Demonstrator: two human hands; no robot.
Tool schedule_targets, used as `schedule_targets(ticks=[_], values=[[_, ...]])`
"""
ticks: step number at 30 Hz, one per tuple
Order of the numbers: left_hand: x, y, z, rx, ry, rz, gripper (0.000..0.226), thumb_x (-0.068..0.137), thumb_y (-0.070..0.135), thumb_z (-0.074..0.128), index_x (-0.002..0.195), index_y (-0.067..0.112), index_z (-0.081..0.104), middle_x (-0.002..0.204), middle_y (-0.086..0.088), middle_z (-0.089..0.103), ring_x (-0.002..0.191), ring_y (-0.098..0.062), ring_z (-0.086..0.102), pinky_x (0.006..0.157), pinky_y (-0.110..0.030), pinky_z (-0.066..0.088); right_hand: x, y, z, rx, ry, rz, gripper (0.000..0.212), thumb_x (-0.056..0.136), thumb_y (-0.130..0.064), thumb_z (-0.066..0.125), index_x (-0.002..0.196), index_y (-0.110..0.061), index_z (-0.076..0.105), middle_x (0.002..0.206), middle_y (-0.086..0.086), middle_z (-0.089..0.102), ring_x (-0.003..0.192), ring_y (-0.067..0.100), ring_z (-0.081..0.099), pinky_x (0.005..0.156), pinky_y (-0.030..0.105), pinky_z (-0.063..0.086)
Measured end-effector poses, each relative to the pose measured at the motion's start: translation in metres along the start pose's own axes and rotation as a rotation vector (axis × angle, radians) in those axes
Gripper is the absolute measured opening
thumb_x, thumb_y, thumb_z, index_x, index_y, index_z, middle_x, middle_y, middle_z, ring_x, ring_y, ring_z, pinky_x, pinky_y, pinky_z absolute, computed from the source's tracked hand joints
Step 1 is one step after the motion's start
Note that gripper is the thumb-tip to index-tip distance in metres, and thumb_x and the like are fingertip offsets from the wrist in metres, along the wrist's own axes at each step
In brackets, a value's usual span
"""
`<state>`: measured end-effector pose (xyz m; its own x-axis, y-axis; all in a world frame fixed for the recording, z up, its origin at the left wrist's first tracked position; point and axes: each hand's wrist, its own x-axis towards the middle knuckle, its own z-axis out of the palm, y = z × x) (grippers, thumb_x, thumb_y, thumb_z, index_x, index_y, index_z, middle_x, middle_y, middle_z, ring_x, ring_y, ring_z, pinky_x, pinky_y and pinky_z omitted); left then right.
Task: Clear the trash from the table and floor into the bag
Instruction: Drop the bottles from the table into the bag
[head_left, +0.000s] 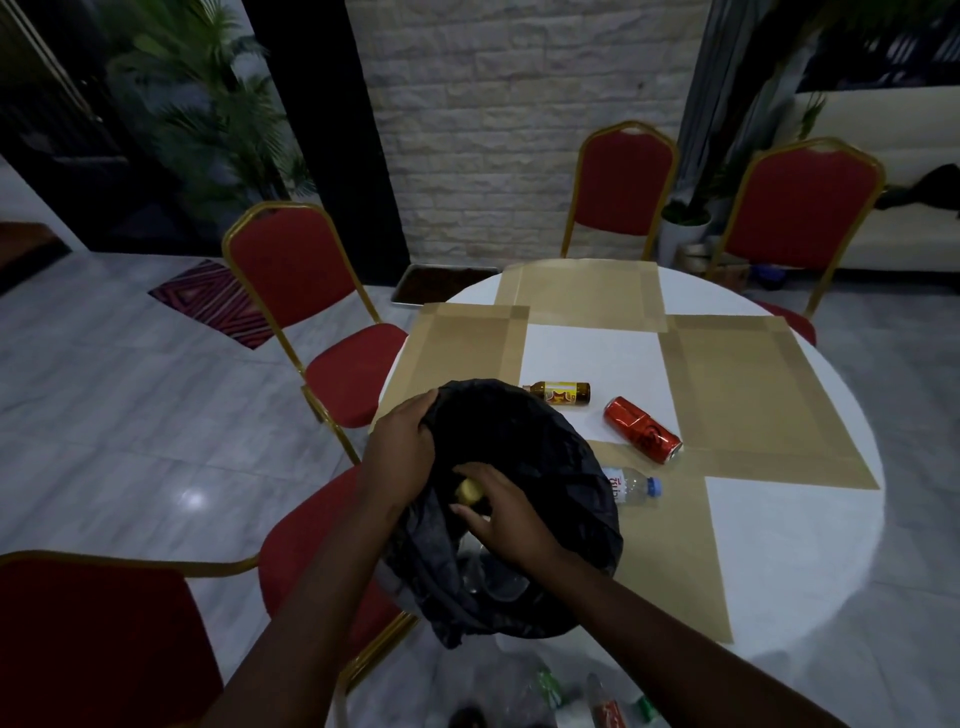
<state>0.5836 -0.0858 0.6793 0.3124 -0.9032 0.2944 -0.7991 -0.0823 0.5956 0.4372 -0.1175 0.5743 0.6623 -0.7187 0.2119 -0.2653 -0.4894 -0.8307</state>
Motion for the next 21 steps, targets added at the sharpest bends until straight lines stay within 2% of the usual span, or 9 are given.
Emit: schedule_targets(ticks=[3, 6, 9, 14, 18, 21], values=[[0.003, -0.007, -0.002, 0.010, -0.008, 0.021, 0.052, 0.085, -0.009, 0.040, 0.126, 0.017, 0.060, 0.120, 0.000, 0.064, 0.104, -0.011, 0.060, 0.090, -0.021, 0.047, -0.005, 0.003, -0.010, -0.028, -0.074, -0.020, 0.065, 0.086, -0.046, 0.061, 0.143, -0.027, 0.035, 0.148, -0.011, 0.034, 0.134, -0.002, 0.028, 0.106, 0.009, 0.022], [0.006, -0.006, -0.002, 0.024, -0.014, 0.015, 0.052, 0.085, -0.008, 0.040, 0.125, 0.017, 0.060, 0.120, -0.001, 0.065, 0.103, -0.013, 0.061, 0.090, -0.023, 0.049, -0.007, 0.008, -0.033, -0.129, -0.027, -0.053, 0.070, 0.085, -0.046, 0.062, 0.145, -0.027, 0.033, 0.151, -0.013, 0.029, 0.140, 0.000, 0.020, 0.112, 0.019, 0.020], [0.006, -0.004, 0.000, 0.024, -0.015, 0.000, 0.051, 0.085, -0.008, 0.040, 0.126, 0.016, 0.060, 0.121, 0.000, 0.064, 0.105, -0.013, 0.060, 0.091, -0.022, 0.047, -0.011, 0.018, -0.066, -0.237, 0.118, -0.043, 0.064, 0.086, -0.042, 0.062, 0.143, -0.026, 0.036, 0.149, -0.008, 0.036, 0.139, 0.005, 0.025, 0.113, 0.030, 0.025], [0.007, 0.002, 0.001, 0.009, -0.041, 0.017, 0.054, 0.084, -0.008, 0.040, 0.127, 0.019, 0.059, 0.120, 0.001, 0.065, 0.104, -0.011, 0.060, 0.092, -0.026, 0.049, -0.018, 0.069, -0.120, -0.317, 0.353, 0.118, 0.053, 0.090, -0.027, 0.061, 0.139, -0.017, 0.043, 0.144, 0.001, 0.045, 0.134, 0.016, 0.038, 0.110, 0.039, 0.033], [0.008, 0.002, -0.001, 0.027, -0.028, 0.004, 0.056, 0.084, -0.011, 0.040, 0.129, 0.017, 0.058, 0.123, -0.001, 0.063, 0.106, -0.012, 0.059, 0.093, -0.022, 0.046, -0.024, 0.139, -0.137, -0.477, 0.248, 0.208, 0.060, 0.085, -0.020, 0.066, 0.140, -0.016, 0.041, 0.145, 0.006, 0.044, 0.135, 0.023, 0.038, 0.106, 0.049, 0.038], [0.008, -0.001, -0.002, 0.023, -0.027, -0.021, 0.055, 0.085, -0.012, 0.041, 0.130, 0.016, 0.056, 0.125, -0.001, 0.061, 0.109, -0.012, 0.058, 0.094, -0.019, 0.042, -0.035, 0.181, -0.137, -0.590, 0.079, 0.293, 0.074, 0.078, -0.027, 0.074, 0.142, -0.014, 0.038, 0.148, 0.010, 0.040, 0.137, 0.030, 0.035, 0.102, 0.055, 0.039]])
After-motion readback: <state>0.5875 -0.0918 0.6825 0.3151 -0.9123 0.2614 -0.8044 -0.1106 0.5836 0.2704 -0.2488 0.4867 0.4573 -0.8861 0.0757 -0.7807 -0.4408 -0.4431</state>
